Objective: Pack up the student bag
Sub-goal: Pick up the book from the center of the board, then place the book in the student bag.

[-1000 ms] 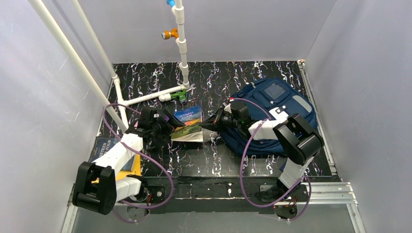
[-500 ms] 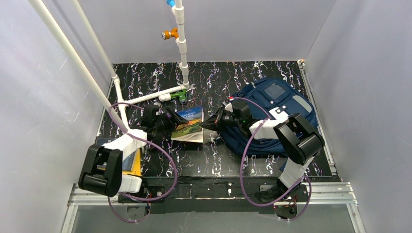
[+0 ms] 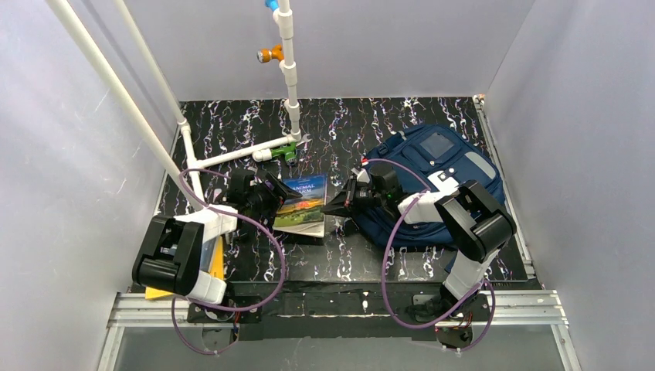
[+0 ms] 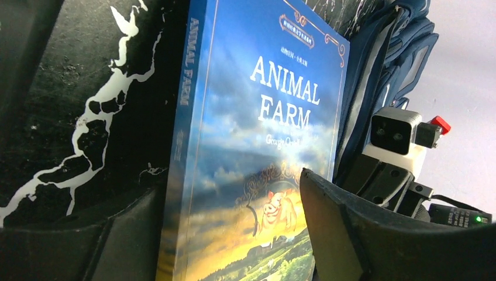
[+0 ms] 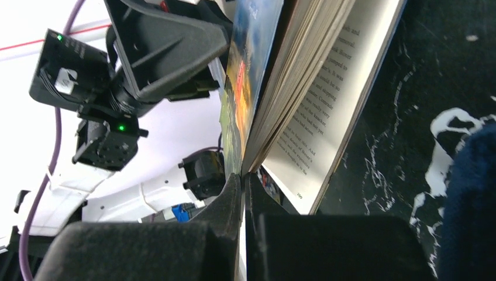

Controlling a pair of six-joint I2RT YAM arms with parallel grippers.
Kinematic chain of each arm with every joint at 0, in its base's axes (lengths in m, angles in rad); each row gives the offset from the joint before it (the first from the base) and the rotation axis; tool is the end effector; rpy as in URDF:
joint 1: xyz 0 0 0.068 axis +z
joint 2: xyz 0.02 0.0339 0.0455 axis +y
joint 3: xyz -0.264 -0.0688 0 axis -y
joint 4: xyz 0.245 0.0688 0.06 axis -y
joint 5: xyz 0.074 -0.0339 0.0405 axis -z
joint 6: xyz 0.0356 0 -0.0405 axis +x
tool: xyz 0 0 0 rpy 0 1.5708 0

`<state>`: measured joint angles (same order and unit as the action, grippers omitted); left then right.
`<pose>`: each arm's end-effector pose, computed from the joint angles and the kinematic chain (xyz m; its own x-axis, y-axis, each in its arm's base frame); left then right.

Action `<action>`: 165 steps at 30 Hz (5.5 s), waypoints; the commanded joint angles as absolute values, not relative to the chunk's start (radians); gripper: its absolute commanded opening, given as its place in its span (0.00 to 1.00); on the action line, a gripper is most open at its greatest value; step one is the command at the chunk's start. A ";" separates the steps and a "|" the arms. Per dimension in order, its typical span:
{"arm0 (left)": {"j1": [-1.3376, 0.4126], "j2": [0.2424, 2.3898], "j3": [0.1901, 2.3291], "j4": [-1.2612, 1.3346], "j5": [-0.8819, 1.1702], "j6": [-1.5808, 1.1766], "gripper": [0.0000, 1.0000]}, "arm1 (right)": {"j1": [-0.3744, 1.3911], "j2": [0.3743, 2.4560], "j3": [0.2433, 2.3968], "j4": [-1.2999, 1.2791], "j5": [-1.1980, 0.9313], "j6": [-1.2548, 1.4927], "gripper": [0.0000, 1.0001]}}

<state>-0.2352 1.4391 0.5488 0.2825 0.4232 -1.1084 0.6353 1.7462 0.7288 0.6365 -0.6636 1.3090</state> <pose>0.2626 -0.0780 0.1617 -0.7313 -0.6639 -0.1563 -0.2560 0.4796 -0.8393 0.2611 0.2198 0.1586 -0.9736 0.2276 -0.0191 0.0489 0.2894 0.9560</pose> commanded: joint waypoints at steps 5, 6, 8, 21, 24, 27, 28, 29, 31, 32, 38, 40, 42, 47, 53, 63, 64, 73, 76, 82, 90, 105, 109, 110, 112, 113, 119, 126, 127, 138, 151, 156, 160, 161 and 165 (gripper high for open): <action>-0.191 1.506 0.572 0.308 0.553 -1.020 0.68 | 0.602 1.717 0.706 0.635 -0.805 1.203 0.01; -0.189 1.513 0.573 0.308 0.561 -1.015 0.67 | 0.600 1.717 0.710 0.619 -0.809 1.187 0.01; -0.189 1.523 0.576 0.311 0.571 -1.014 0.64 | 0.599 1.718 0.717 0.588 -0.818 1.158 0.01; -0.189 1.531 0.512 0.626 0.689 -1.160 0.24 | 0.598 1.736 0.769 0.518 -0.814 1.087 0.01; -0.189 1.515 0.496 0.683 0.693 -1.176 0.06 | 0.598 1.712 0.821 0.329 -0.769 0.955 0.01; -0.189 1.479 0.485 0.687 0.681 -1.154 0.00 | 0.598 1.684 0.877 0.145 -0.701 0.825 0.02; -0.189 1.465 0.479 0.687 0.674 -1.148 0.00 | 0.598 1.676 0.892 0.099 -0.678 0.791 0.08; -0.188 1.449 0.471 0.687 0.668 -1.140 0.00 | 0.598 1.670 0.912 0.044 -0.646 0.750 0.17; -0.189 1.401 0.459 0.686 0.650 -1.125 0.00 | 0.598 1.646 0.958 -0.133 -0.564 0.635 0.39; -0.189 1.373 0.450 0.681 0.635 -1.121 0.00 | 0.600 1.628 0.987 -0.187 -0.522 0.596 0.44; -0.190 1.136 0.509 0.316 0.489 -0.976 0.00 | 0.668 1.513 1.156 -0.583 -0.130 0.305 0.70; -0.194 1.072 0.589 0.086 0.376 -0.857 0.00 | 0.726 1.470 1.195 -0.660 0.039 0.234 0.74; -0.196 1.033 0.688 -0.132 0.276 -0.784 0.00 | 0.820 1.428 1.211 -0.708 0.292 0.179 0.78; -0.198 1.015 0.756 -0.274 0.266 -0.748 0.00 | 0.970 1.431 1.197 -0.803 0.648 0.108 0.83; -0.198 1.014 0.724 -0.209 0.352 -0.823 0.00 | 1.096 1.540 1.188 -0.927 0.882 0.159 0.83; -0.238 1.083 0.751 -0.126 0.486 -0.851 0.00 | 1.099 1.556 1.086 -0.893 0.818 0.180 0.74; -0.248 1.089 0.756 -0.121 0.492 -0.858 0.00 | 1.098 1.556 1.077 -0.883 0.802 0.174 0.74; -0.343 1.084 0.788 -0.121 0.435 -0.891 0.00 | 1.096 1.629 1.049 -0.842 0.892 0.205 0.73; -0.381 1.075 0.790 -0.123 0.414 -0.905 0.00 | 1.096 1.693 1.059 -0.842 1.039 0.249 0.65; -0.421 1.063 0.785 -0.146 0.388 -0.919 0.00 | 1.095 1.757 1.095 -0.881 1.266 0.347 0.49; -0.437 1.038 0.793 -0.153 0.398 -0.960 0.00 | 1.095 1.692 1.168 -0.893 1.254 0.334 0.01; -0.591 1.101 0.860 0.028 0.350 -1.171 0.00 | 0.790 1.206 1.213 -0.615 0.613 0.219 0.01; -0.701 1.155 0.879 0.065 0.184 -1.164 0.00 | 0.717 1.163 1.198 -0.568 0.475 0.254 0.01; -0.720 1.175 0.885 0.081 0.153 -1.156 0.00 | 0.707 1.163 1.205 -0.568 0.456 0.262 0.01; -0.746 1.217 0.879 0.169 0.114 -1.153 0.00 | 0.698 1.165 1.220 -0.570 0.435 0.273 0.01; -0.754 1.243 0.868 0.233 0.101 -1.176 0.00 | 0.695 1.168 1.227 -0.572 0.426 0.277 0.01; -0.803 1.414 0.913 0.421 -0.034 -1.237 0.00 | 0.681 1.170 1.276 -0.588 0.405 0.294 0.01; -0.816 1.617 1.001 0.601 -0.048 -1.326 0.00 | 0.674 1.180 1.307 -0.592 0.392 0.296 0.01; -0.816 1.638 1.016 0.620 -0.041 -1.337 0.00 | 0.673 1.180 1.310 -0.593 0.391 0.296 0.01; -0.817 1.870 1.150 0.774 0.000 -1.426 0.00 | 0.666 1.173 1.322 -0.586 0.366 0.313 0.01; -0.903 2.079 1.237 0.962 -0.366 -1.329 0.00 | 0.664 1.174 1.348 -0.591 0.348 0.358 0.01; -0.954 2.162 1.353 0.897 -0.491 -1.332 0.00 | 0.664 1.191 1.368 -0.599 0.335 0.364 0.01; -0.982 2.264 1.457 0.817 -0.533 -1.382 0.00 | 0.662 1.196 1.375 -0.600 0.337 0.362 0.01; -0.987 2.285 1.480 0.792 -0.540 -1.396 0.00 | 0.661 1.196 1.374 -0.600 0.338 0.362 0.01; -0.997 2.326 1.561 0.681 -0.555 -1.414 0.04 | 0.658 1.199 1.371 -0.595 0.339 0.361 0.01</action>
<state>-0.9890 2.3211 1.4792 0.7826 -0.4664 -1.3922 0.6605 1.2182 1.2869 -0.7292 0.3653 0.3359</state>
